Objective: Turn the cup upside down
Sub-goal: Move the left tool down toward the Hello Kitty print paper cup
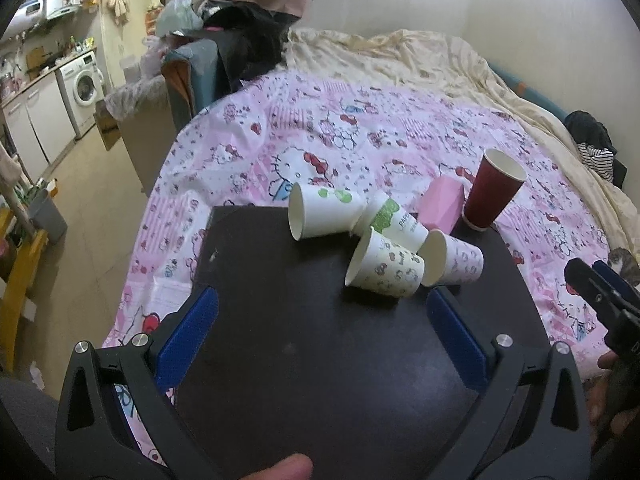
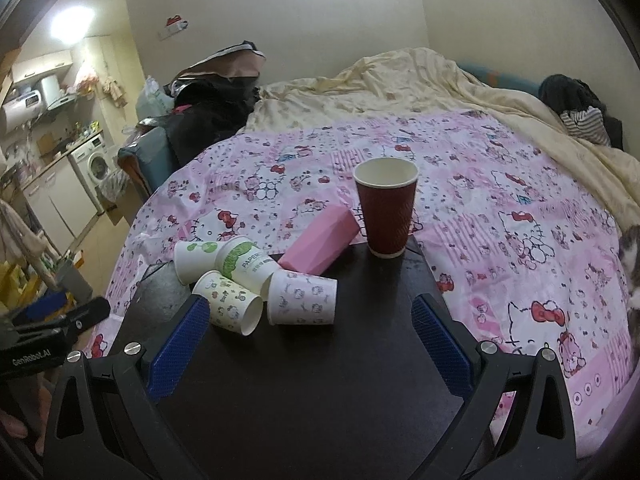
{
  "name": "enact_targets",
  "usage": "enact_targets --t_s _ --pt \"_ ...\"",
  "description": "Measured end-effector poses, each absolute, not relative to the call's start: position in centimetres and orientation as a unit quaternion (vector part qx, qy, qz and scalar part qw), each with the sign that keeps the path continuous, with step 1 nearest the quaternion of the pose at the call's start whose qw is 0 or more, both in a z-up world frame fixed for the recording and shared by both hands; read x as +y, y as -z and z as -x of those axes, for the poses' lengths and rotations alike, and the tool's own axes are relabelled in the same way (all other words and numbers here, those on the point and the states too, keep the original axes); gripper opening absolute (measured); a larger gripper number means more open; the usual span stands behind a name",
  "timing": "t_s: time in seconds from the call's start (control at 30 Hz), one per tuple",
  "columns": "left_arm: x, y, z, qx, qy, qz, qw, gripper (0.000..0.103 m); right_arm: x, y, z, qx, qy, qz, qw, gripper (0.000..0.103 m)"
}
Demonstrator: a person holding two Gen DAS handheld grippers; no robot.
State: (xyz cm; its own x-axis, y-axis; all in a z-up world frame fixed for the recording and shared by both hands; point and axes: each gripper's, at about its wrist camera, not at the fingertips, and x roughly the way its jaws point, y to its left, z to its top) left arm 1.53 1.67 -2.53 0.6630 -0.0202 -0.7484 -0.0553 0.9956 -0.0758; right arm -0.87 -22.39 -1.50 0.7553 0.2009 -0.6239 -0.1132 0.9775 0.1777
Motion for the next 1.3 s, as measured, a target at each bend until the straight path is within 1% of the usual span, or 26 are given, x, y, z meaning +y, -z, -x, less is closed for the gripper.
enact_targets --t_s 0.37,0.5,0.57,0.67,0.73,0.83,0.9,0.97,1.07,1.23,1.3 --pt "0.3 3.3 -2.2 0.438 0.013 0.027 0.899 0.103 -23.0 1.3 0.6 0.346 -0.082 -0.077 0.931 0.103" --pt "-0.2 2.9 -3.8 0.463 0.047 -0.006 0.885 0.103 -23.6 1.4 0.2 0.357 -0.076 -0.085 0.927 0.103" --pt "-1.2 2.7 -5.2 0.481 0.091 -0.047 0.871 0.103 -24.3 1.5 0.0 0.361 -0.071 -0.096 0.925 0.103" --pt "-3.4 3.1 -8.0 0.524 0.168 -0.143 0.823 0.103 -25.6 1.6 -0.4 0.371 -0.058 -0.119 0.919 0.103" --pt "-4.9 3.4 -9.2 0.531 0.207 -0.198 0.798 0.103 -26.3 1.9 -0.6 0.38 -0.054 -0.13 0.914 0.103" --pt "-7.2 4.6 -10.7 0.536 0.266 -0.307 0.74 0.103 -27.2 2.4 -0.8 0.394 -0.051 -0.145 0.906 0.103" --pt "-8.8 5.8 -11.2 0.537 0.309 -0.381 0.686 0.101 -27.6 2.5 -0.9 0.399 -0.051 -0.152 0.903 0.103" --pt "-9.9 6.4 -11.5 0.535 0.337 -0.43 0.644 0.098 -27.6 2.7 -0.9 0.404 -0.048 -0.151 0.901 0.103" --pt "-11.2 6.8 -12.1 0.536 0.37 -0.458 0.604 0.098 -27.8 2.9 -1.0 0.409 -0.049 -0.152 0.898 0.103" --pt "-13.1 9.7 -12.8 0.556 0.378 -0.536 0.511 0.097 -28.4 3.2 -1.2 0.416 -0.05 -0.155 0.895 0.103" --pt "-13.4 10.7 -13.1 0.57 0.375 -0.545 0.486 0.091 -28.7 3.4 -1.3 0.418 -0.048 -0.16 0.893 0.103"
